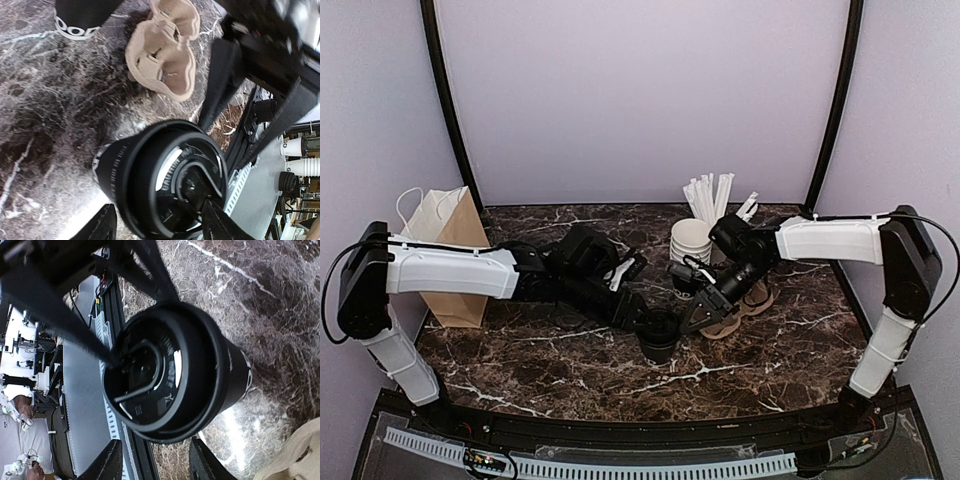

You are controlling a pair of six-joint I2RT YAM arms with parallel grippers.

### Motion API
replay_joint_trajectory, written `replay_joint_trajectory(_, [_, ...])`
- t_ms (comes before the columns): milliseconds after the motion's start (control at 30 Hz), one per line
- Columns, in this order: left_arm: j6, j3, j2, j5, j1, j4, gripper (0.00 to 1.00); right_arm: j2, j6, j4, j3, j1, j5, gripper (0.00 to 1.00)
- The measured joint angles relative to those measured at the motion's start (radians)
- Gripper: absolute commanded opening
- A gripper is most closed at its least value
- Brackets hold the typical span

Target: Pack the takeout coffee

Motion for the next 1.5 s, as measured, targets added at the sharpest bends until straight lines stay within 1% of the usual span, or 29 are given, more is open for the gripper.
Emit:
replay_joint_trajectory(200, [-0.02, -0.016, -0.026, -0.008, -0.019, -0.01, 0.61, 0.054, 0.006, 0.002, 0.058, 0.0, 0.008, 0.44])
replay_joint_trajectory(367, [-0.04, -0.043, -0.057, -0.023, -0.022, -0.013, 0.61, 0.064, 0.009, 0.008, 0.082, 0.001, 0.029, 0.43])
replay_joint_trajectory(500, [-0.046, -0.049, -0.069, -0.039, -0.024, -0.031, 0.61, 0.064, 0.012, 0.014, 0.089, 0.001, 0.047, 0.44])
replay_joint_trajectory(567, [-0.045, -0.048, -0.071, -0.055, -0.026, -0.044, 0.61, 0.06, 0.014, 0.015, 0.087, 0.002, 0.053, 0.46])
replay_joint_trajectory(700, [-0.035, -0.022, -0.071, -0.085, -0.026, -0.093, 0.61, 0.011, 0.023, 0.024, 0.043, 0.002, 0.09, 0.53])
replay_joint_trajectory(767, [-0.031, 0.002, -0.07, -0.092, -0.026, -0.1, 0.61, -0.039, 0.027, 0.028, -0.003, 0.002, 0.104, 0.55])
replay_joint_trajectory(900, [-0.027, 0.034, -0.07, -0.096, -0.027, -0.074, 0.61, -0.145, 0.045, 0.056, -0.109, 0.002, 0.111, 0.57])
replay_joint_trajectory(1000, [-0.026, 0.038, -0.066, -0.097, -0.027, -0.056, 0.61, -0.185, 0.069, 0.073, -0.151, 0.002, 0.109, 0.57])
replay_joint_trajectory(1200, [-0.024, 0.064, -0.008, -0.112, -0.026, -0.032, 0.59, -0.178, 0.119, 0.148, -0.155, 0.003, 0.102, 0.55])
replay_joint_trajectory(1333, [-0.038, 0.064, 0.008, -0.124, -0.026, -0.007, 0.58, -0.15, 0.139, 0.18, -0.155, 0.02, 0.085, 0.52])
replay_joint_trajectory(1500, [-0.066, 0.056, 0.008, -0.132, -0.026, 0.005, 0.54, -0.106, 0.151, 0.192, -0.155, 0.047, 0.063, 0.49])
